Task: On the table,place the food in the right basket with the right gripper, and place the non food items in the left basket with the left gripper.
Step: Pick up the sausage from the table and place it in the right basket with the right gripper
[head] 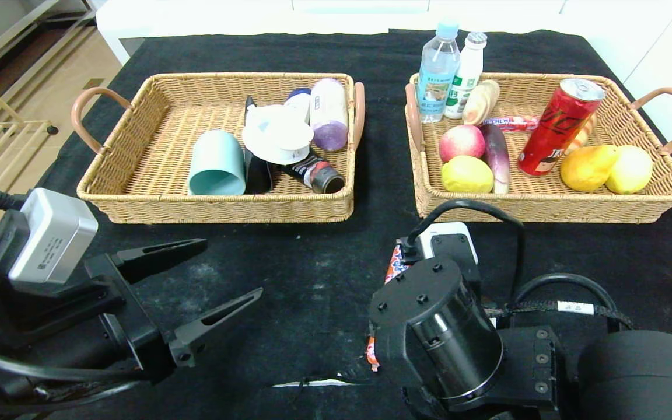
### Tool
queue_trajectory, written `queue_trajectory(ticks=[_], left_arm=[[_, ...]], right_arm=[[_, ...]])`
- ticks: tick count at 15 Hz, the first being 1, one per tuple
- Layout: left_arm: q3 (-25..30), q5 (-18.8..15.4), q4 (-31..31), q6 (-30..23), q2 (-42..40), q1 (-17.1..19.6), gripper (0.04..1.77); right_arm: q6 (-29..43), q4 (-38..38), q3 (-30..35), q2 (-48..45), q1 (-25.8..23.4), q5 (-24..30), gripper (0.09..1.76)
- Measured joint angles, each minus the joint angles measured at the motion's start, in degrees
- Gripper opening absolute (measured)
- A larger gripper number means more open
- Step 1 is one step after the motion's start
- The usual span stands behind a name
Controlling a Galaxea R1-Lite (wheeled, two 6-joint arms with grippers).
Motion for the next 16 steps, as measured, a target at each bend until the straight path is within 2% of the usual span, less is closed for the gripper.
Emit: queue_trajectory(ticks=[3,14,16], left_arm=[[0.0,0.0,-0.1,0.0,-0.4,0.1,1.71],[-0.1,-0.1,-0.1,0.1,-1.3,1.0,1.72],[-0.1,-0.2,-0.1,0.1,-1.4,1.0,1.72]], right_arm=[[0.0,-2.7,-0.3,1.2,-0.1,0.0,1.71],[-0.2,-3.2,0.2,3.6,0.5,0.0,1.71],[-0.2,-3.2,0.2,3.8,0.5,0.0,1.41]])
